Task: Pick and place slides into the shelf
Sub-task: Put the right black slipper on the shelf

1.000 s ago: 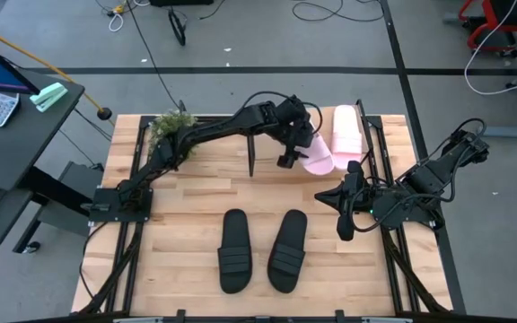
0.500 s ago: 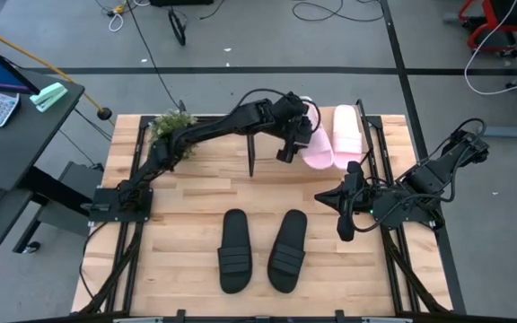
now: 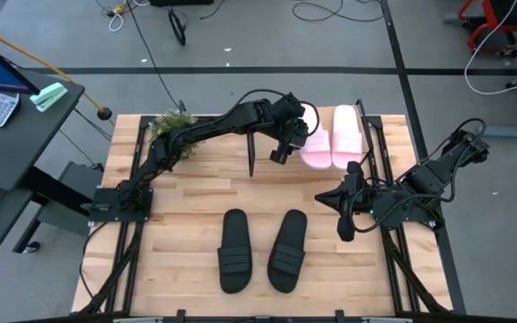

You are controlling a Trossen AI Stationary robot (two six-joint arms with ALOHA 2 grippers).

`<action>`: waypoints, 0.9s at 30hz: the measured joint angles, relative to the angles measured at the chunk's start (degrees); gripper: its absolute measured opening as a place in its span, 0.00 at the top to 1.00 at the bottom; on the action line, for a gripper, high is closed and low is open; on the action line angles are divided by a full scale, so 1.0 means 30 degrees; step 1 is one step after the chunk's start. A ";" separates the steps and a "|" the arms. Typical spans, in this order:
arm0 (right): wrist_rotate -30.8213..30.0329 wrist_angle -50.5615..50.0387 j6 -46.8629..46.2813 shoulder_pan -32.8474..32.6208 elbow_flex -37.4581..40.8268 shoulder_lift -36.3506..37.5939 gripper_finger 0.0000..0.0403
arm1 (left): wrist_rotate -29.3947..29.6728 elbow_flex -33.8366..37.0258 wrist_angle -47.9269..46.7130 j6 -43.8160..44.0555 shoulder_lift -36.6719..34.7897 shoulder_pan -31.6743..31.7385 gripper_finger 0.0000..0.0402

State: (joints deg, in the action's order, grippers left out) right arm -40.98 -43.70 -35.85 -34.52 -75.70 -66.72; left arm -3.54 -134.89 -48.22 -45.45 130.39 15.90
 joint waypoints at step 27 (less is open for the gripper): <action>-0.0190 -0.7080 0.0996 0.0779 0.0000 0.2140 0.97 | 0.2332 -0.0036 -0.8068 1.0532 -0.3943 -0.2322 0.50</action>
State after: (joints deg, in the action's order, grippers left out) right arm -41.55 -64.94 -32.86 -32.19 -75.70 -60.30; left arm 3.46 -135.00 -72.42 -13.85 118.56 8.93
